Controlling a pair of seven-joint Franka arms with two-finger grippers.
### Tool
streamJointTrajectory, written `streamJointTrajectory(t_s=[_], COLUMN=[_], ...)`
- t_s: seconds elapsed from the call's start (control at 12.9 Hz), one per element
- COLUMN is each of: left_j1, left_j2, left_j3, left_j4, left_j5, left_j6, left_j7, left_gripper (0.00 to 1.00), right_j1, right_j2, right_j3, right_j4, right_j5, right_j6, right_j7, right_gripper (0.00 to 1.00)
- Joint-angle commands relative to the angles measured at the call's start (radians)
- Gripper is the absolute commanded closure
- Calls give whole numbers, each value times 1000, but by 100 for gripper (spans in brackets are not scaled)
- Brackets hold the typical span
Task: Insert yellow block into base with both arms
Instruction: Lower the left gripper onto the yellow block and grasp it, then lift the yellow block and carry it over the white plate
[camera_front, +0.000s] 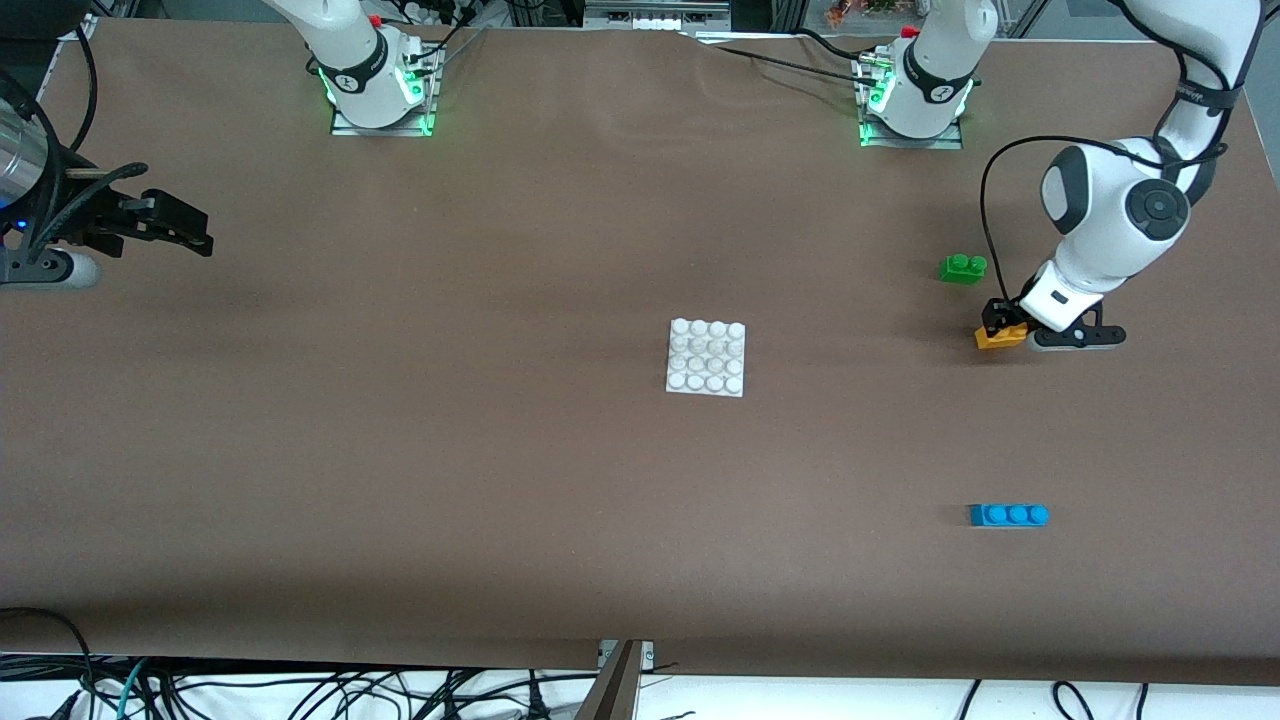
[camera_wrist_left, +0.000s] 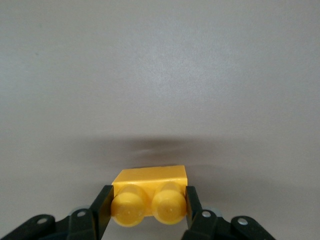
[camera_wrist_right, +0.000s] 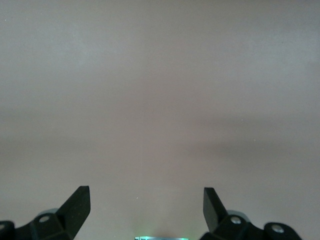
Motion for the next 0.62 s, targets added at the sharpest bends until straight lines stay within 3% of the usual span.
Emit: streamJointTrajectory(t_s=[0.0,0.23,0.54], left_j1=[9,9,7], left_j2=[-36,-39,-61], left_j3=[-10,-13,-40], left_j4=[131,323,550], left_j5=[17,14,2], left_j6=[-221,-457,-672], left_j7=[24,84,159], left_gripper=[89,89,89], right_j1=[3,1,3], right_j2=[3,5,5], right_j3=[1,0,0], right_j4=[14,12,14], right_j5=[-14,-13,-13], right_j6=[0,0,5], right_j7=[6,6,6], right_gripper=[0,0,0])
